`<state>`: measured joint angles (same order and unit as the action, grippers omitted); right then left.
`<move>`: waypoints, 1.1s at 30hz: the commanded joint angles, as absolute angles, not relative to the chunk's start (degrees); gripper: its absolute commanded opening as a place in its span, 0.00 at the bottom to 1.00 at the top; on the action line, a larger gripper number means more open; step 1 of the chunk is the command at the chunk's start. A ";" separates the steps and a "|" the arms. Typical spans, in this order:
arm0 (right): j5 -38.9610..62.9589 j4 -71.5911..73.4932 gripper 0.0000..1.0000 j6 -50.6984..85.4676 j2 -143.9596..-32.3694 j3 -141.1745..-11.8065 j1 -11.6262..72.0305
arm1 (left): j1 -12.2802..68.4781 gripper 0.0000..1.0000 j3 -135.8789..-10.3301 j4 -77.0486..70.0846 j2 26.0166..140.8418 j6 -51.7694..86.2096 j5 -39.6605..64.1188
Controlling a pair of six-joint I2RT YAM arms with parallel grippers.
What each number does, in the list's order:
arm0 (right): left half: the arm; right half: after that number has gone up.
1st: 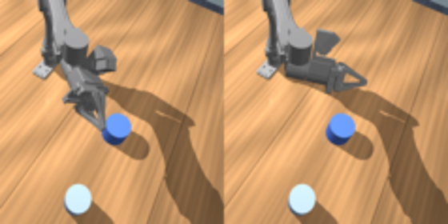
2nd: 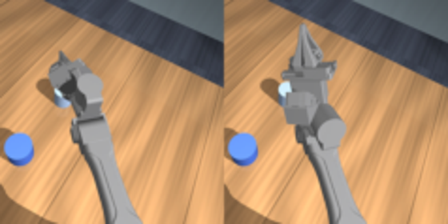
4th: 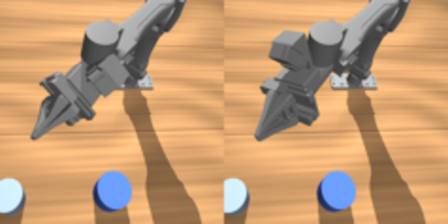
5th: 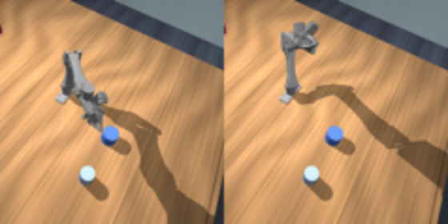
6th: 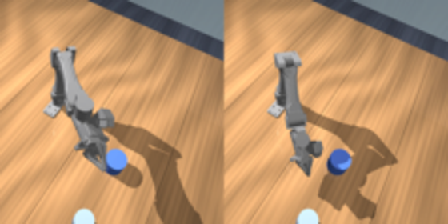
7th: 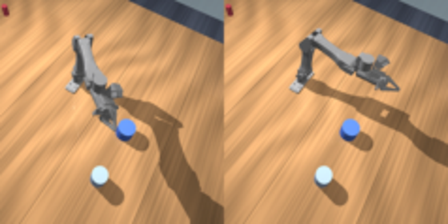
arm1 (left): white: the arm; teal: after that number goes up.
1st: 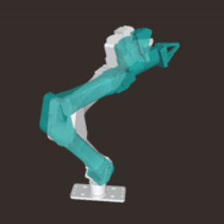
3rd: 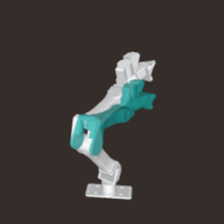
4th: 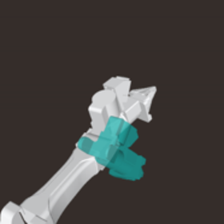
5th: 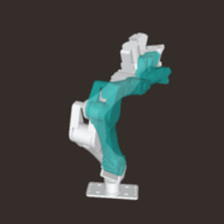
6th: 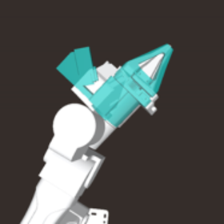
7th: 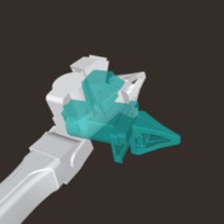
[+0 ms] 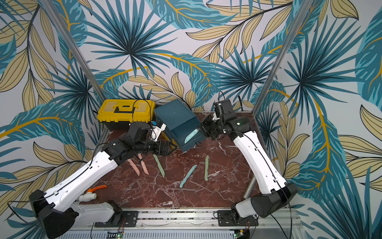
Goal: Place the fruit knives into the drawer by color
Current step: Place the fruit knife in the drawer.
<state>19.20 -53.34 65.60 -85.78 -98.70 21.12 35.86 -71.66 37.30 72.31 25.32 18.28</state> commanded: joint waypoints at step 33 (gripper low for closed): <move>14.03 -49.27 0.59 68.23 -66.62 -69.31 32.09 | 35.68 1.00 -62.10 38.58 64.52 25.31 19.80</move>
<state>16.86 -46.15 65.63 -68.23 -77.54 29.21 35.79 -64.97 38.28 66.48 26.15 18.70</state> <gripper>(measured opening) 0.586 0.997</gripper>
